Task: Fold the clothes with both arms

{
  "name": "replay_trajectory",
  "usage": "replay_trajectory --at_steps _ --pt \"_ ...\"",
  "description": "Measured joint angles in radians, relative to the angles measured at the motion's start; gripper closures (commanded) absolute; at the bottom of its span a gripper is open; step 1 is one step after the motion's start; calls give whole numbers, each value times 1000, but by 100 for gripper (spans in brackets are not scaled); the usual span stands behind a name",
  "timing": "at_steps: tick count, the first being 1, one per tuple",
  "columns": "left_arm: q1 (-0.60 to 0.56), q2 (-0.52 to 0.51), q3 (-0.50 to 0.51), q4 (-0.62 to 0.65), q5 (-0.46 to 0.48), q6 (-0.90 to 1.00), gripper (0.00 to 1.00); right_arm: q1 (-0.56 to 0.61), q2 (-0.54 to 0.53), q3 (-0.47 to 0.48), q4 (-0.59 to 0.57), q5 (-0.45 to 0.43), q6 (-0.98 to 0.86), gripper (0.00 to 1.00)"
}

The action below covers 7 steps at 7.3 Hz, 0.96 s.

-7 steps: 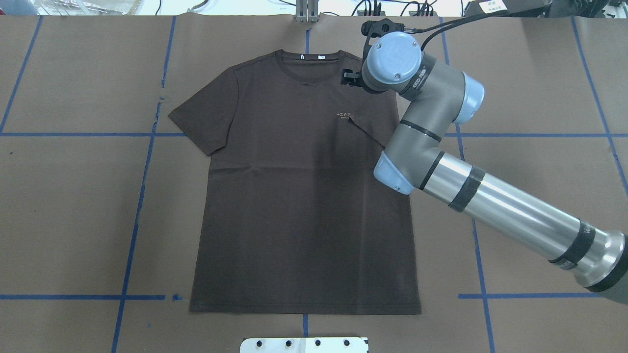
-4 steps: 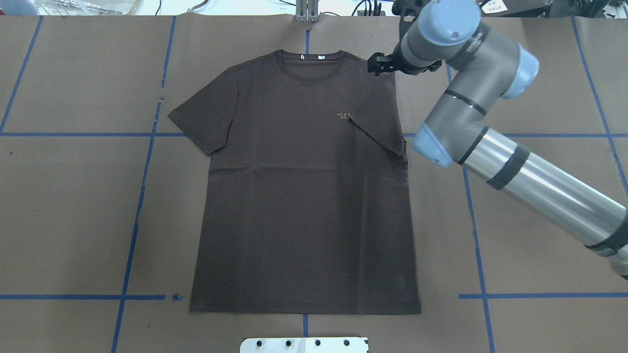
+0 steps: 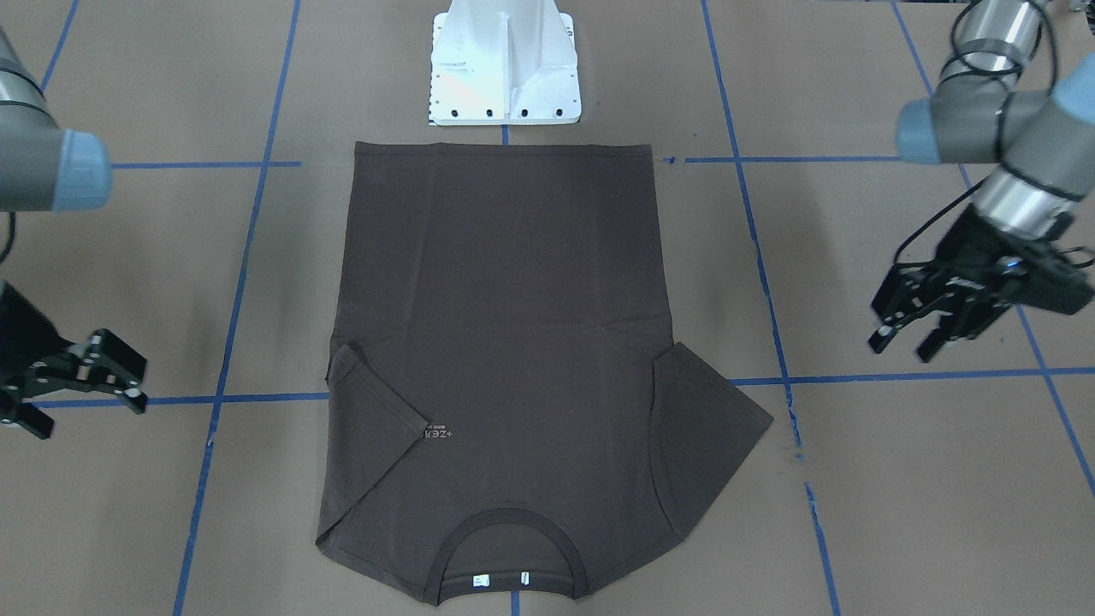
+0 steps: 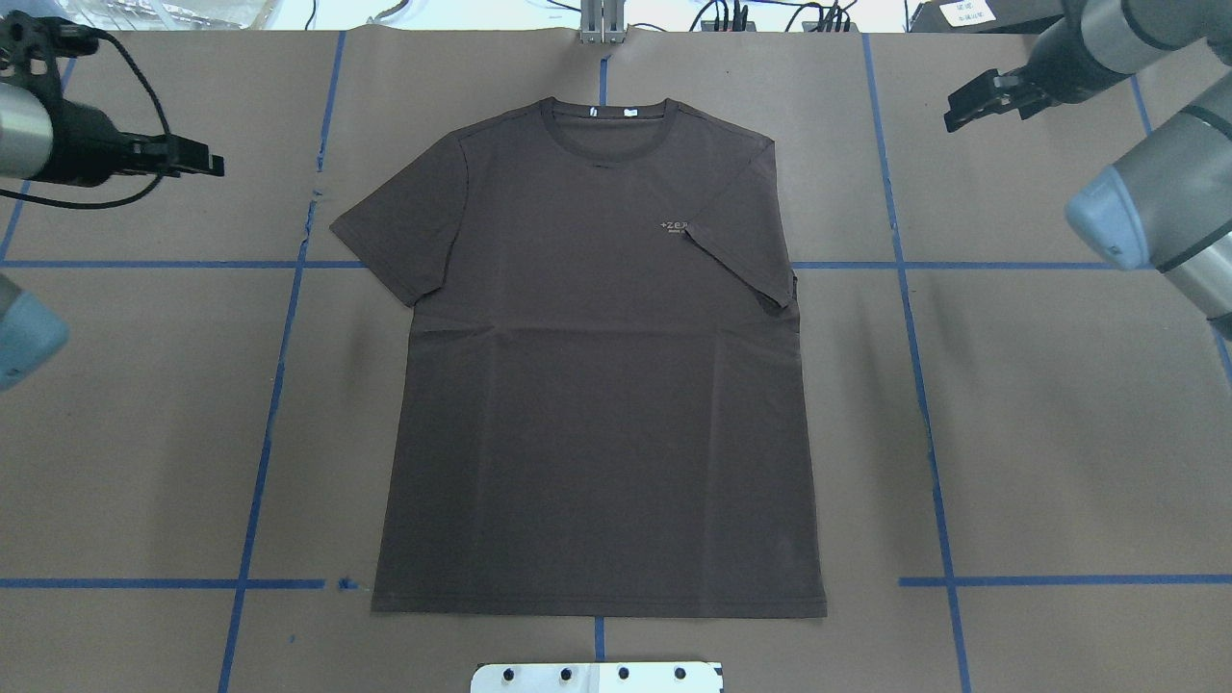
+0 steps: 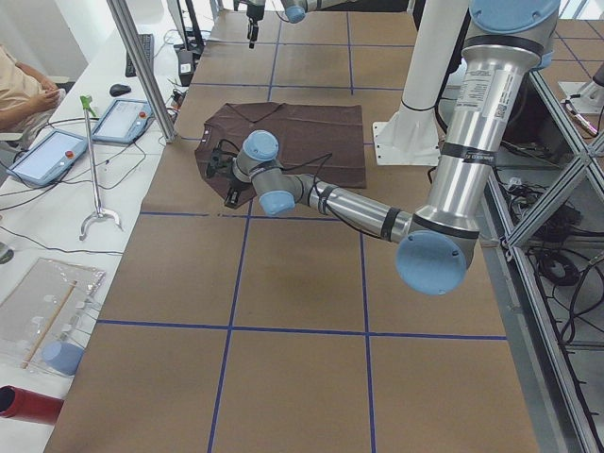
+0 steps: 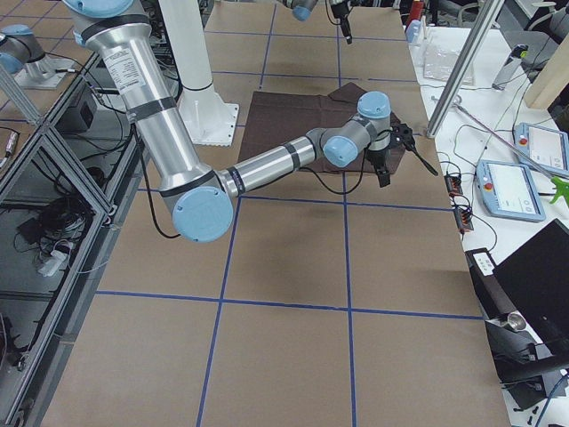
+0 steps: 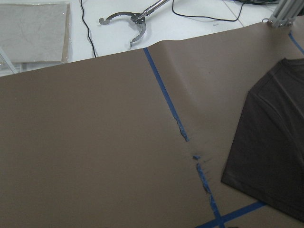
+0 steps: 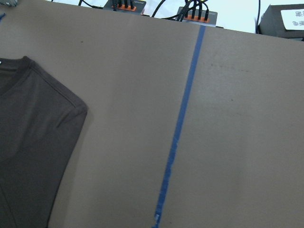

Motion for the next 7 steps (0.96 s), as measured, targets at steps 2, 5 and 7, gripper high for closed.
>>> replay_trajectory --at_steps 2,5,7 --pt "105 -112 143 -33 122 -125 55 20 -29 13 3 14 -23 0" --pt "166 -198 305 -104 208 -176 55 22 -39 15 3 11 -26 0" --pt "187 -220 347 -109 223 -176 54 22 -40 15 3 8 -26 0"
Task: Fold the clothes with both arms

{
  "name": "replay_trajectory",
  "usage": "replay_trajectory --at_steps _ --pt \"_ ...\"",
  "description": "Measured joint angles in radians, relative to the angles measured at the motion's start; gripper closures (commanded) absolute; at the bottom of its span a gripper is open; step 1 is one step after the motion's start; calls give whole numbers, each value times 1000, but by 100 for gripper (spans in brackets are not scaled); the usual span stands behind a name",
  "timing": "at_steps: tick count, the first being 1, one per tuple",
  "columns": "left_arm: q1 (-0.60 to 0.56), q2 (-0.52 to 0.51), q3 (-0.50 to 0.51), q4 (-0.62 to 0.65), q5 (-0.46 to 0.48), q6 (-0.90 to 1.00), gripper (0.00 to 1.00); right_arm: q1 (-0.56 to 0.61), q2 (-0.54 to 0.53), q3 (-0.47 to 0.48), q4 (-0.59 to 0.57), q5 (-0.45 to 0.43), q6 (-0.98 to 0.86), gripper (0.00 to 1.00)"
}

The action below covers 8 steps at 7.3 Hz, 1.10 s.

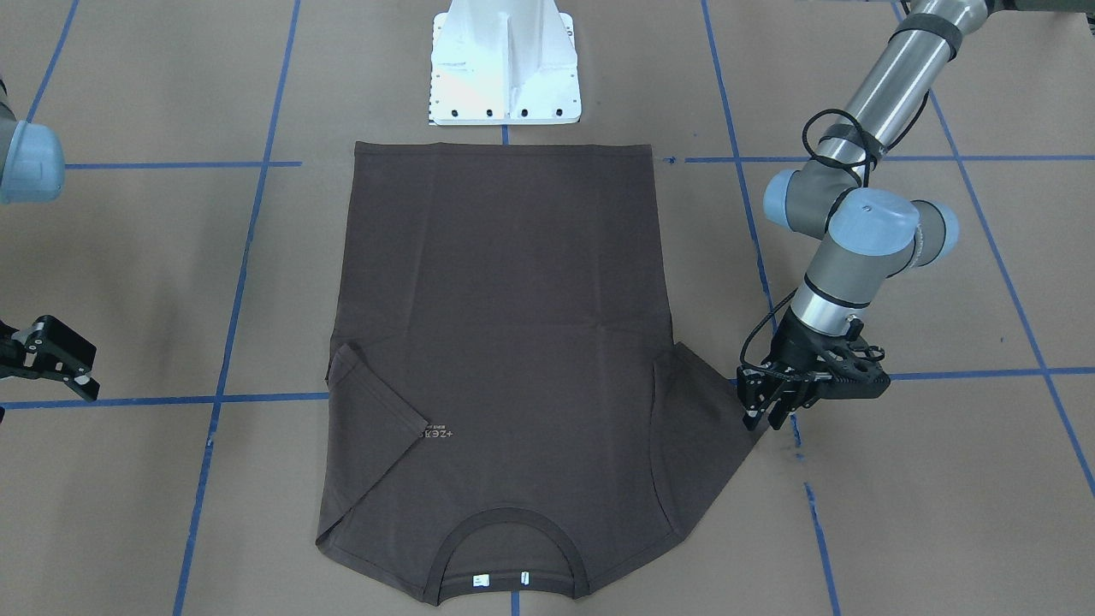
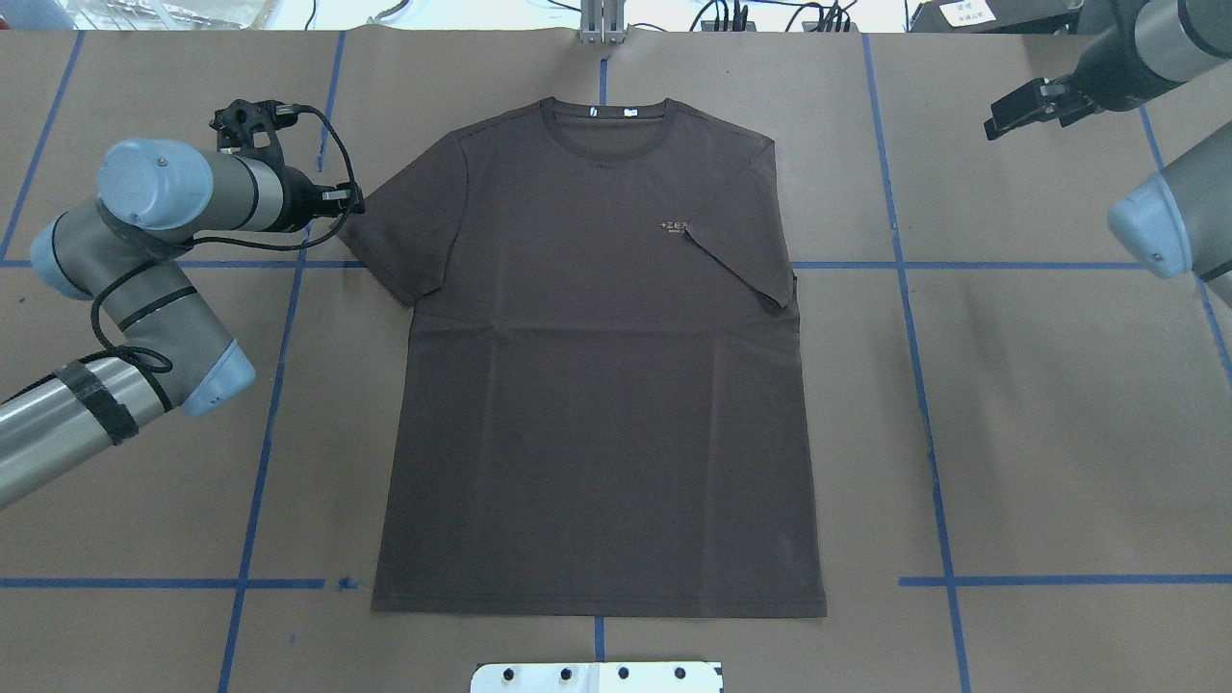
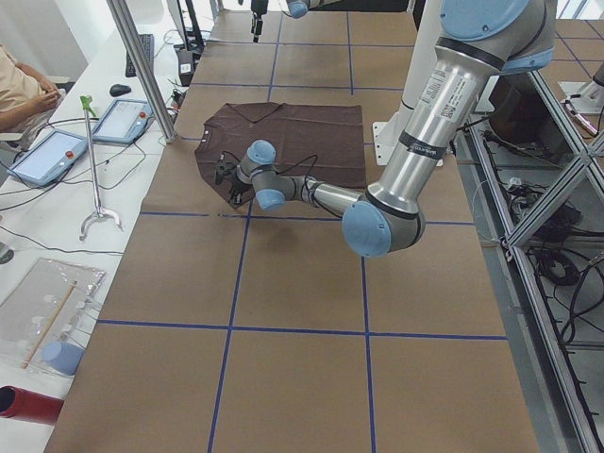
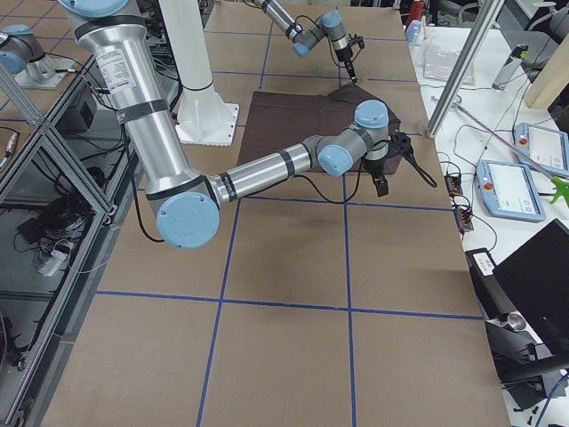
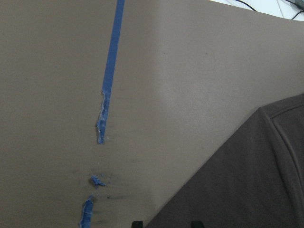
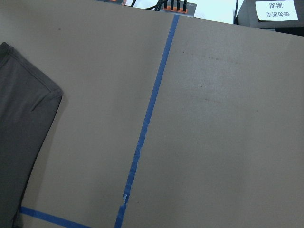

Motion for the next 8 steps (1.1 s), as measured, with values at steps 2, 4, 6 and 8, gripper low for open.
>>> replay_trajectory --at_steps 2,4,6,8 --pt "3 1 8 2 1 17 54 0 0 -2 0 -3 -1 0" --pt "4 5 10 5 2 38 54 0 -1 -2 0 -4 -1 0" --pt "4 8 11 8 4 43 54 0 -2 -1 0 -4 -1 0" --pt "4 10 12 10 4 44 54 0 -4 -1 0 -4 -1 0"
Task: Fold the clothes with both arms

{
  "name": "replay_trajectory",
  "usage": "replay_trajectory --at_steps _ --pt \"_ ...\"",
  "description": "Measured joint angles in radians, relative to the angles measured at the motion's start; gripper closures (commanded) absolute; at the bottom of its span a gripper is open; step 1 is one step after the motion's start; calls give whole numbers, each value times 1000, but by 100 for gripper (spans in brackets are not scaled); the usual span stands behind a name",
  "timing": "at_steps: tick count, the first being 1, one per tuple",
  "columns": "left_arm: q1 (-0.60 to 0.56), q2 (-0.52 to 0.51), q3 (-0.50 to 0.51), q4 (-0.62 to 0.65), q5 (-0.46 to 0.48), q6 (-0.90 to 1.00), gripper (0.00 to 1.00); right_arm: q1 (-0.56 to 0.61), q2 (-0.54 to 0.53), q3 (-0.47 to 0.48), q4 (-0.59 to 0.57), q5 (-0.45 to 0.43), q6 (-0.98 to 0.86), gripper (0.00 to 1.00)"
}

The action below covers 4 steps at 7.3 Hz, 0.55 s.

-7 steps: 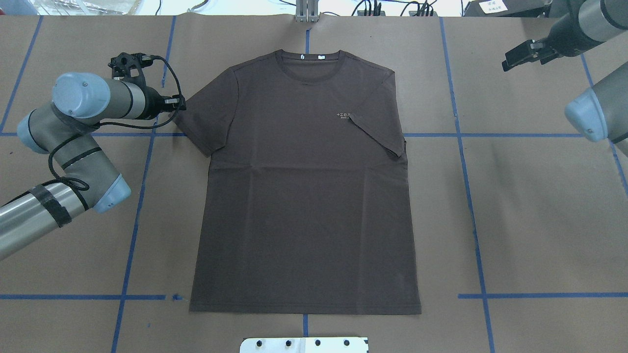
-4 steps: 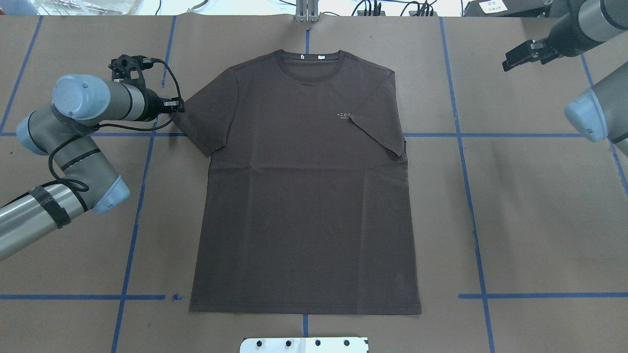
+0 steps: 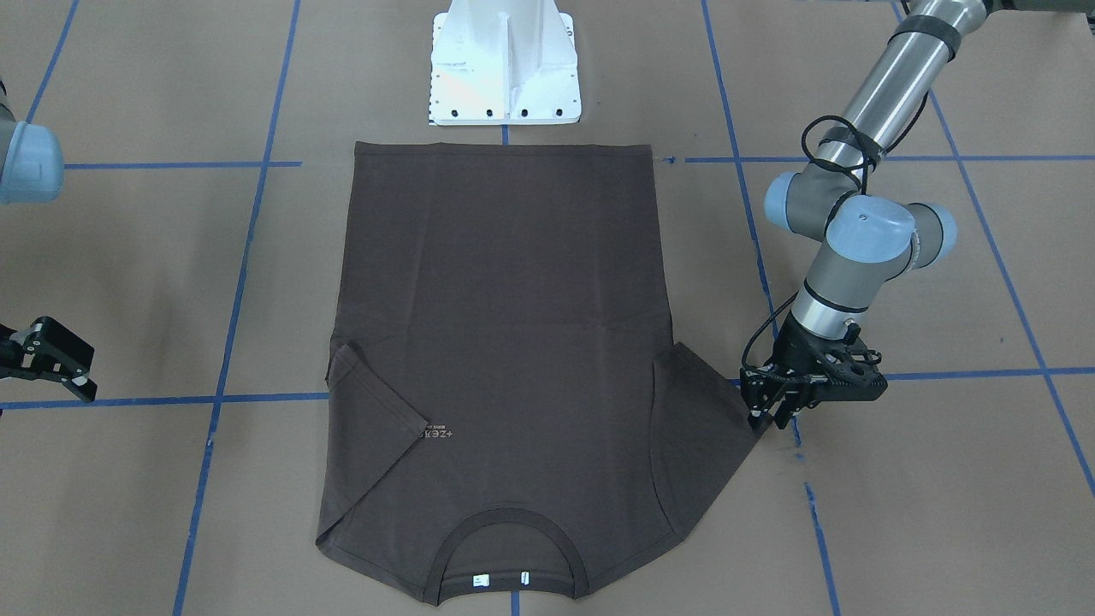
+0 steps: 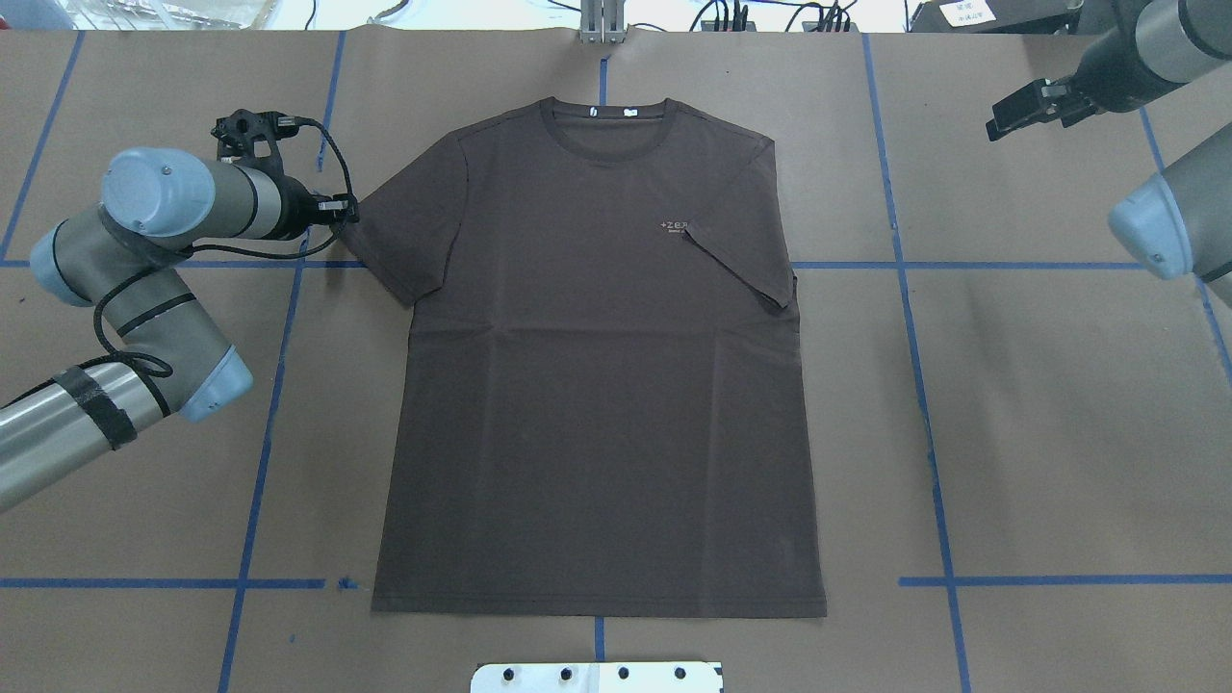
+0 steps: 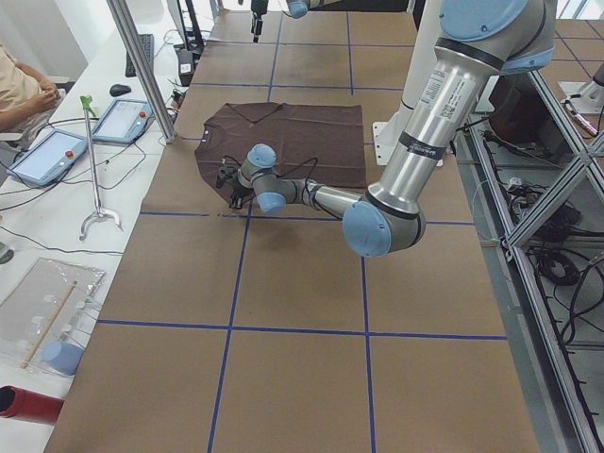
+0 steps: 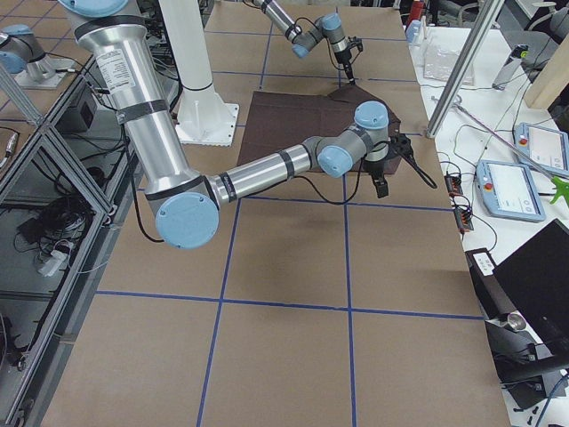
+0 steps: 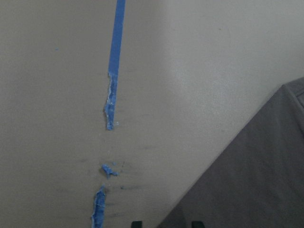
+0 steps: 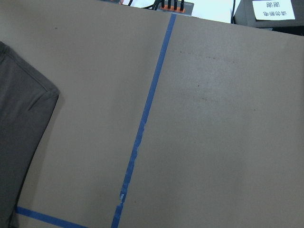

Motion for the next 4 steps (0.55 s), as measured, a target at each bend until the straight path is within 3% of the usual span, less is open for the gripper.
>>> replay_trajectory --at_steps 2,3,4 --pt "1 1 0 1 0 0 56 0 -2 0 0 0 1 0" --pt "2 1 1 2 0 -1 65 0 -3 1 0 0 1 0" --pt "3 -1 1 2 7 -2 89 0 -4 1 0 0 1 0"
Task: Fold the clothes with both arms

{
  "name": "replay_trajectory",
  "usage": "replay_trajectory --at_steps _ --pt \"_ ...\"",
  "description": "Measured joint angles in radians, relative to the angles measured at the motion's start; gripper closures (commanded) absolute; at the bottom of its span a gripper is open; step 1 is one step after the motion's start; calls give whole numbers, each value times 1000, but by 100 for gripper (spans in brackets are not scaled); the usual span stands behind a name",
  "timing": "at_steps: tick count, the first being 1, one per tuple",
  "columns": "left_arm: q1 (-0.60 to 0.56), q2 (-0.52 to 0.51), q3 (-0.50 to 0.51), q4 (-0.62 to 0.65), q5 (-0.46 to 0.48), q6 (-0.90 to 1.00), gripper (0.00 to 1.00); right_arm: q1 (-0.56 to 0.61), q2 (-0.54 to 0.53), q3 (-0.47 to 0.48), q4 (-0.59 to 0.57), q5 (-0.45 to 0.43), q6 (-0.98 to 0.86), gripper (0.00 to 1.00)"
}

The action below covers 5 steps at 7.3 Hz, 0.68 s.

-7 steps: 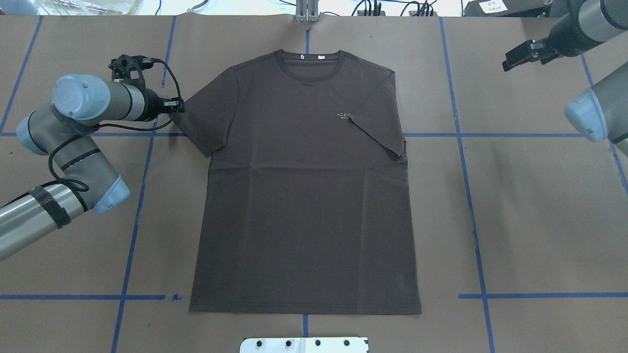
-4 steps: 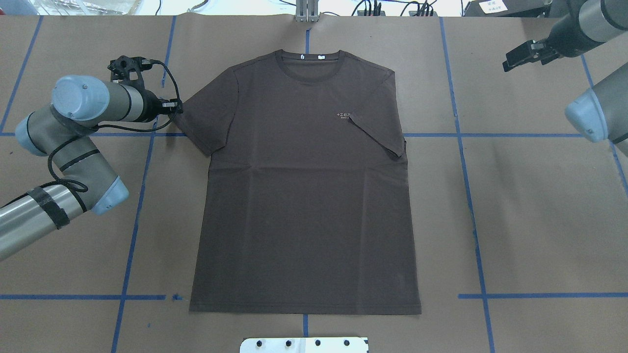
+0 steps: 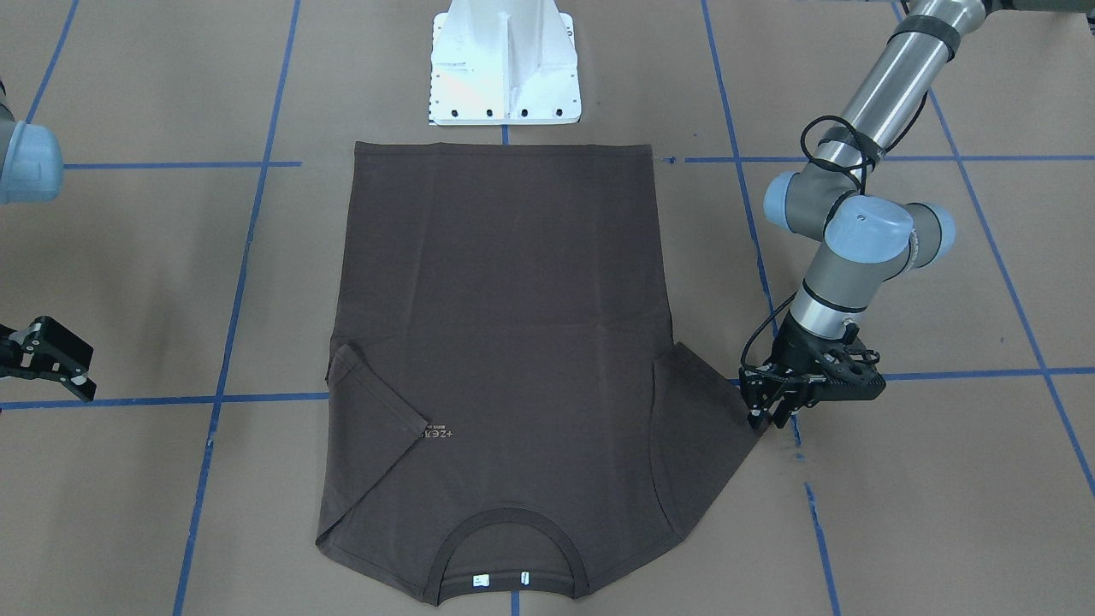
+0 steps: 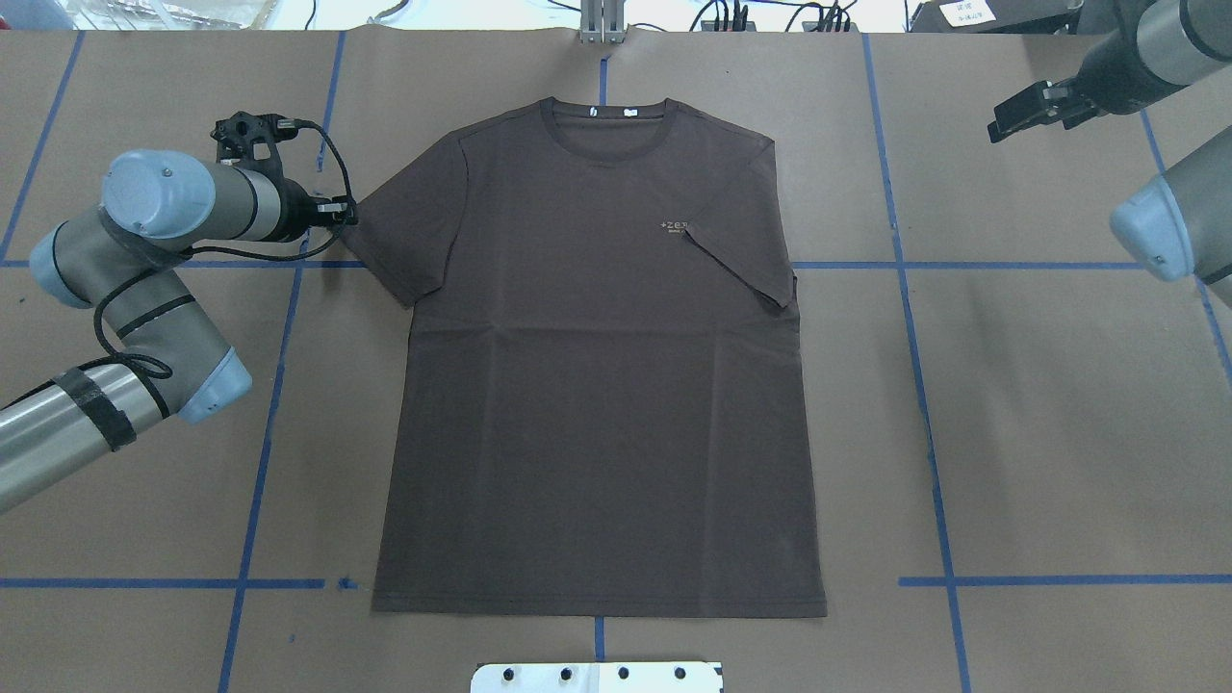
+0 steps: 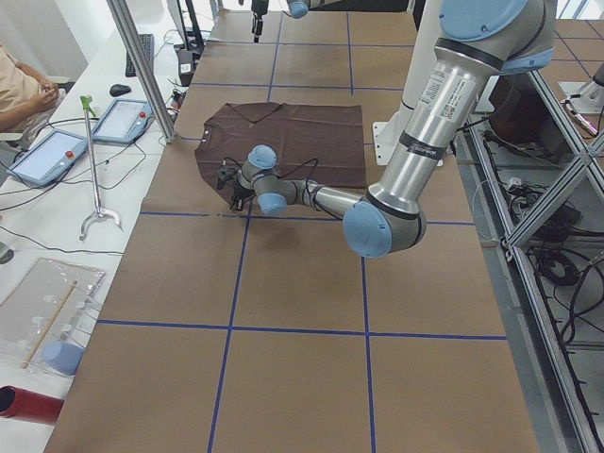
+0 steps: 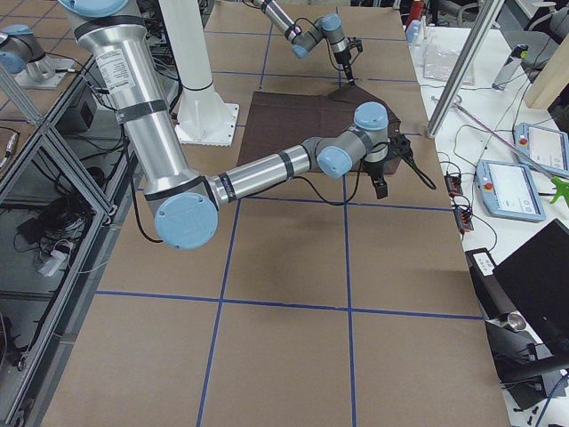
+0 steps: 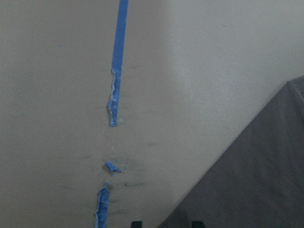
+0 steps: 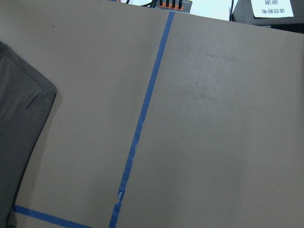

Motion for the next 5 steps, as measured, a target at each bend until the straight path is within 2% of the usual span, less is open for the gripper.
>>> replay_trajectory --at_steps 1,4,5 --pt "2 -2 0 0 15 -2 100 0 -1 0 0 0 0 0" --pt "7 -7 -3 2 34 -7 100 0 -4 -1 0 0 -1 0" --pt "7 -8 -5 3 34 -6 47 0 -5 0 0 0 -1 0"
